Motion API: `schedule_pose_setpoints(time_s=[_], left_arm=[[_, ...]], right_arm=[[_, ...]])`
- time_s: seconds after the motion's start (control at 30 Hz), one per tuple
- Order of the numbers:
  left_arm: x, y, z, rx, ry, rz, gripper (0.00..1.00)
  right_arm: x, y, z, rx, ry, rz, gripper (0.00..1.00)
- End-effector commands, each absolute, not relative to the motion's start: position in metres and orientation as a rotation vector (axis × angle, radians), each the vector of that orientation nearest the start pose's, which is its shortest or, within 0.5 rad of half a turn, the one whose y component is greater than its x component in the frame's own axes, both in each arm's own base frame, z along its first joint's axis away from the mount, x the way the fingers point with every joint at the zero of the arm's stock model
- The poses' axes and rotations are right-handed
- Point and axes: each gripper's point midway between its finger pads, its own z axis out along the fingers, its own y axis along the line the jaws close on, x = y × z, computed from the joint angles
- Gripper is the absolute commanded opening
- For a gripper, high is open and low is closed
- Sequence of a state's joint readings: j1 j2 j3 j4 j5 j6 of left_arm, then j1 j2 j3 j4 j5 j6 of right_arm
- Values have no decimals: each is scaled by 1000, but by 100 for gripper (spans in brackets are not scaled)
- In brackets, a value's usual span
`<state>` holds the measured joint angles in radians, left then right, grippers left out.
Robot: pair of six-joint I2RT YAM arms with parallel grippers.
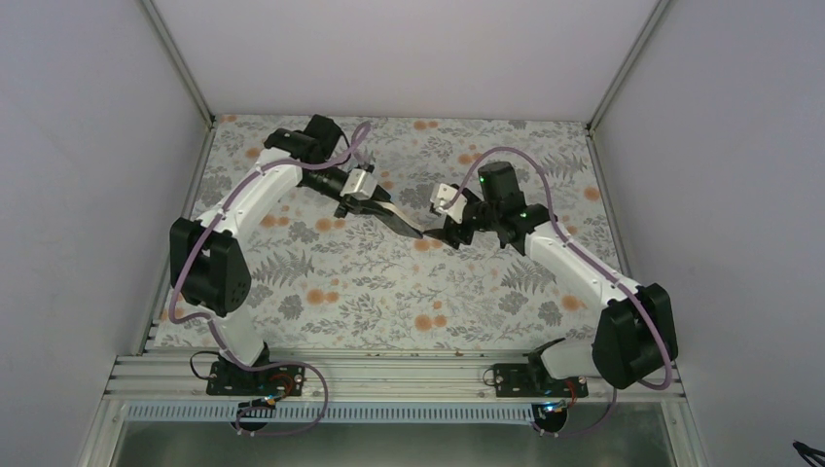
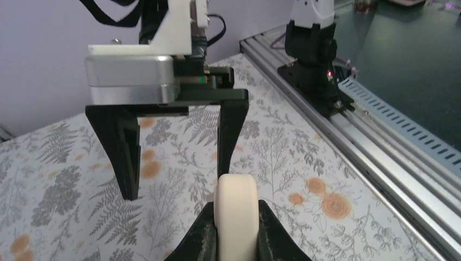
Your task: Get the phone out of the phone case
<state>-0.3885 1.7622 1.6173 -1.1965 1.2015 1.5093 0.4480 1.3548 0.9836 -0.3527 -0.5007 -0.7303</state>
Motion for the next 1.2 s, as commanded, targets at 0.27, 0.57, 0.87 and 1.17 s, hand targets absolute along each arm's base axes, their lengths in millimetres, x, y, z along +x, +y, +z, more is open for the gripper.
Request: schedule_pose_setpoints(time_s=[0.27,0.57,0.87,1.17], left_arm=[[247,-284,313,1509,994,-1452,2],[254,-274,321,1431,980,-1470,2],[260,-263,332,1457,976,-1376,2],[267,-262,355,1431,928,-1370,2]], right_arm=[[312,296,264,-1333,1404,303,80],[335,302,296,-1213,1369,255,80],[291,292,257,-1471,1410,409,88],[267,271,241,-1479,1455,516,87]])
